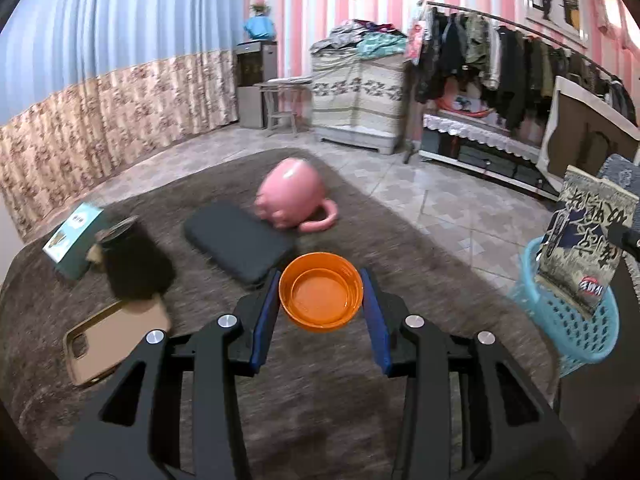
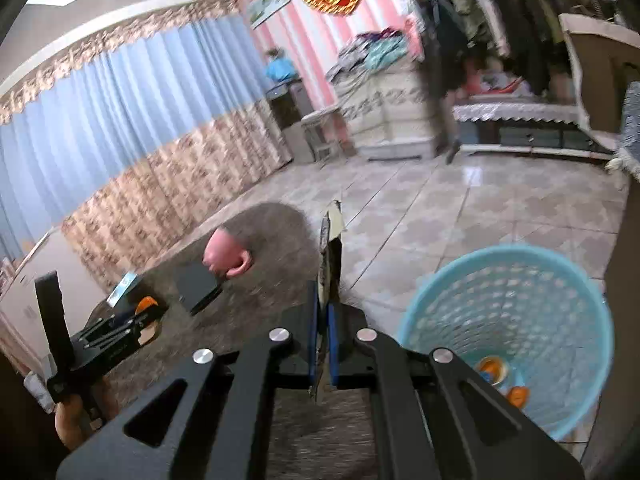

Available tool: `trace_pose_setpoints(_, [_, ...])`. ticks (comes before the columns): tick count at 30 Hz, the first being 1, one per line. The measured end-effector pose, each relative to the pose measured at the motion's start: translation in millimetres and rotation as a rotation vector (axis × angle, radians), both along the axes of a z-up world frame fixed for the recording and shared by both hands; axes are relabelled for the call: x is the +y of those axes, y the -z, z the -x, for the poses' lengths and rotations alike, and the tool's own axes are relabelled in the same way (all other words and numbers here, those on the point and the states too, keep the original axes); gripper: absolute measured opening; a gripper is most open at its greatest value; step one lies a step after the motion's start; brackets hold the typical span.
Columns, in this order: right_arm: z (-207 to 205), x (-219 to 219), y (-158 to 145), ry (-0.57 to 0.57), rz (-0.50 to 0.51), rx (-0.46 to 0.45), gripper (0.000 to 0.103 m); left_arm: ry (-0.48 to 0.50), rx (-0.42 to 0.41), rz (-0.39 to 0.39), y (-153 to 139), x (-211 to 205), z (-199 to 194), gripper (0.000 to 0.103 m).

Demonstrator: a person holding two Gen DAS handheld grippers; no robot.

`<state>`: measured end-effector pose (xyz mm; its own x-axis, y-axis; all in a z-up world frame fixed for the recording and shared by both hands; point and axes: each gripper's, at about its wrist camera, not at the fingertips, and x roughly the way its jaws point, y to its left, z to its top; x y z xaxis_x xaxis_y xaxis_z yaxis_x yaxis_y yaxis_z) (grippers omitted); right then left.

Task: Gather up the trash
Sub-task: 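Carry the orange bowl and snack bag toward the basket with both grippers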

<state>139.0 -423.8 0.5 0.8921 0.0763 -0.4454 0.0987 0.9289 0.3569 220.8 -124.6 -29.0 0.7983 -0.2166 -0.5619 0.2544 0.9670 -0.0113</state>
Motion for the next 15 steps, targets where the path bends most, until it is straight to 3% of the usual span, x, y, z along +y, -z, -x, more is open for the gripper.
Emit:
trace_pose_setpoints(6, [29, -48, -11, 0.111, 0.038, -0.008, 0.005, 0.094, -0.036, 0.020, -13, -52, 8, 0.039])
trace_pose_setpoints(15, [56, -93, -2, 0.213, 0.062, 0.020, 0.005, 0.248, -0.053, 0.021, -12, -131, 26, 0.039])
